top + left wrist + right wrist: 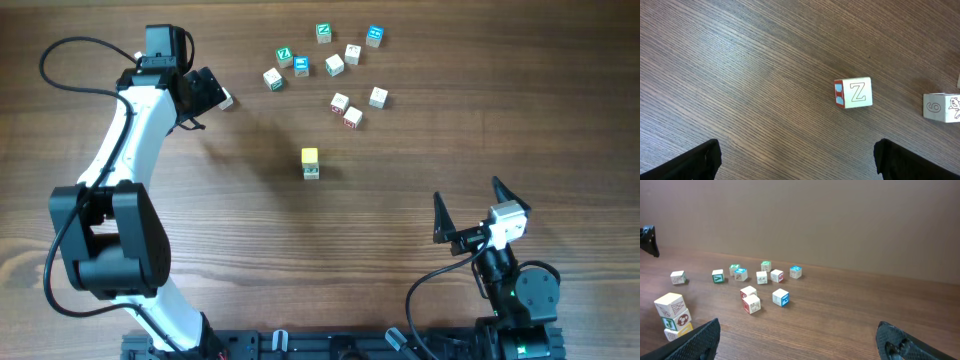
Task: Form a tower
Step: 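Raise the left gripper away from the stack toward the upper left, then raise the right arm and move the right gripper toward the block cluster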
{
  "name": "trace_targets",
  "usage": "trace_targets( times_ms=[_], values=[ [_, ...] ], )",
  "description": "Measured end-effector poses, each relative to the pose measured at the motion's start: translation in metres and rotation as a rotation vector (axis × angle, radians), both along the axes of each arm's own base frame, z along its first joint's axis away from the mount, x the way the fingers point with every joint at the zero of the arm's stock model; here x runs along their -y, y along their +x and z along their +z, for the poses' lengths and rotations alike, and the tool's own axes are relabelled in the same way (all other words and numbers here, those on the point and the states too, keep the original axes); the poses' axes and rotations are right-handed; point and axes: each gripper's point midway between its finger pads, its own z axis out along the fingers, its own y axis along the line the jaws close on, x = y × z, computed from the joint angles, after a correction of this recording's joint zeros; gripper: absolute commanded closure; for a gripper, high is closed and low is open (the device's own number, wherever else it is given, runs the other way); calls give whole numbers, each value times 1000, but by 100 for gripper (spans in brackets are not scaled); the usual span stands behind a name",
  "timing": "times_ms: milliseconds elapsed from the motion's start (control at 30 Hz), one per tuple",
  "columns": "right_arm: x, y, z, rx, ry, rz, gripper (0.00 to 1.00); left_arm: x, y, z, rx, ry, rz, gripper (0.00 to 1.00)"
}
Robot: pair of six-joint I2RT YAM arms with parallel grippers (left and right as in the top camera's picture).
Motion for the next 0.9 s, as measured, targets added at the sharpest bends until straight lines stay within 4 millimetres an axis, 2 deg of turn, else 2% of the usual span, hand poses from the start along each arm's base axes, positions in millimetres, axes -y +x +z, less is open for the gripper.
trace_targets(
  times_ms=[500, 600, 667, 733, 833, 900],
  values=[
    [0, 0, 0, 1, 0, 0, 0, 0, 0, 0, 0, 0, 0, 0],
    [-6, -2, 9, 37, 5, 36, 0, 0, 0, 0, 0, 0, 0, 0],
    [-9, -4, 10, 2, 72, 54, 0, 0, 0, 0, 0, 0, 0, 0],
    [-9, -5, 21, 5, 111, 55, 0, 0, -1, 0, -3, 0, 0, 0],
    [-8, -8, 86, 23, 178, 58, 0, 0, 0, 0, -2, 0, 0, 0],
    [-9, -4, 112, -43, 191, 53, 0, -1, -1, -1, -5, 3, 1, 0]
  ],
)
